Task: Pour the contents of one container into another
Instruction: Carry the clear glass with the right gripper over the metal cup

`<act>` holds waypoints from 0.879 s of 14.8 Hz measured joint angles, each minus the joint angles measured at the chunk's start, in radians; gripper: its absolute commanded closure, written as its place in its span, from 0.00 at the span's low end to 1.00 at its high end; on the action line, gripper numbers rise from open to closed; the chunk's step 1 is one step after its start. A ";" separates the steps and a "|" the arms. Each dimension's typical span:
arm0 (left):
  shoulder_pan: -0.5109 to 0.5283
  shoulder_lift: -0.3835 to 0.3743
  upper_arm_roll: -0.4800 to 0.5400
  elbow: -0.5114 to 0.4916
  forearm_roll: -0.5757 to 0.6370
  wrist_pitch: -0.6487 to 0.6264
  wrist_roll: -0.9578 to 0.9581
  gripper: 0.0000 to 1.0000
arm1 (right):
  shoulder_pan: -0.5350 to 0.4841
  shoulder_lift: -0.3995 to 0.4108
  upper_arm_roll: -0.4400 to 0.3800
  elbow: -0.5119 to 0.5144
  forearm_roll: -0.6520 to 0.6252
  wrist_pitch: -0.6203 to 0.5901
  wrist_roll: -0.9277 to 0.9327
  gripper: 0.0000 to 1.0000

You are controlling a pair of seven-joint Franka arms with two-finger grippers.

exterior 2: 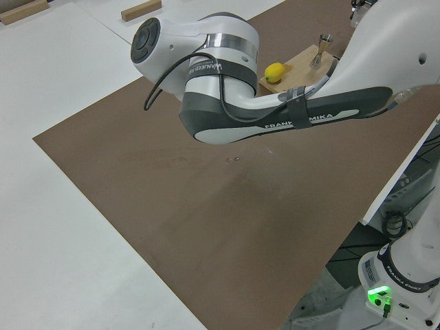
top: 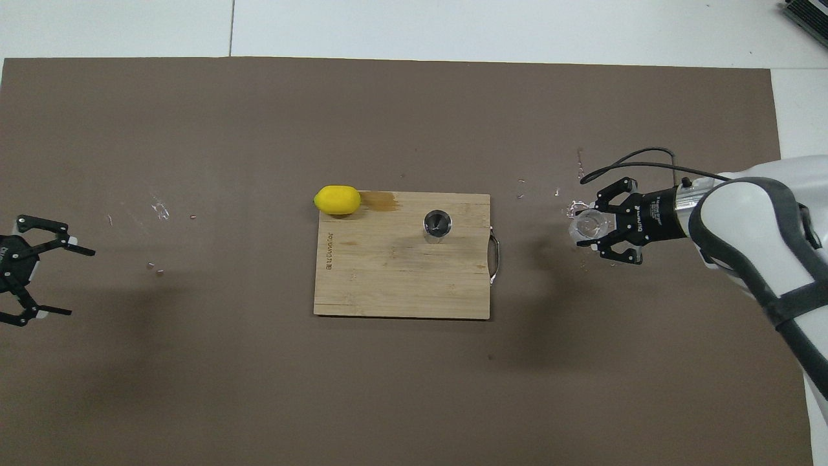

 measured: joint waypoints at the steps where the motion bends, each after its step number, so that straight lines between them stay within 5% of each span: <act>1: 0.000 -0.014 0.005 0.033 0.025 -0.019 -0.099 0.00 | 0.019 0.000 0.000 0.006 -0.004 0.014 0.019 1.00; 7: -0.092 -0.075 -0.016 0.163 0.258 -0.059 -0.577 0.00 | 0.142 0.019 0.000 0.097 -0.104 0.039 0.260 1.00; 13: -0.318 -0.059 -0.026 0.196 0.302 0.014 -1.149 0.00 | 0.288 0.054 0.001 0.174 -0.336 0.071 0.505 1.00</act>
